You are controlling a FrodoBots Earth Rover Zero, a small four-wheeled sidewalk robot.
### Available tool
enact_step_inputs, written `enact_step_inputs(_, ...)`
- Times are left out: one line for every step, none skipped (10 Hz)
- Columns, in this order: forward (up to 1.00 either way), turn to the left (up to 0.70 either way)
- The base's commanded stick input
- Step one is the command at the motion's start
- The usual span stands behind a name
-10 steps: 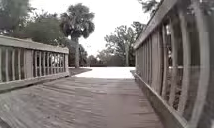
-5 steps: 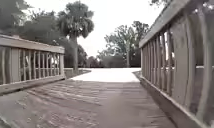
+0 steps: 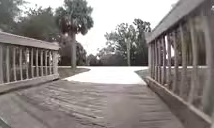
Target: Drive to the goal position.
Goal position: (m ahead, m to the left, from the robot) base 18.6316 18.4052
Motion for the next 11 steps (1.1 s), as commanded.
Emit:
enact_step_inputs(0.85,0.0)
enact_step_inputs(0.85,0.0)
enact_step_inputs(0.85,0.0)
enact_step_inputs(0.85,0.0)
enact_step_inputs(0.85,0.0)
enact_step_inputs(0.85,0.1)
enact_step_inputs(0.85,0.34)
enact_step_inputs(0.85,0.34)
enact_step_inputs(0.85,0.34)
enact_step_inputs(0.85,0.34)
enact_step_inputs(0.85,0.34)
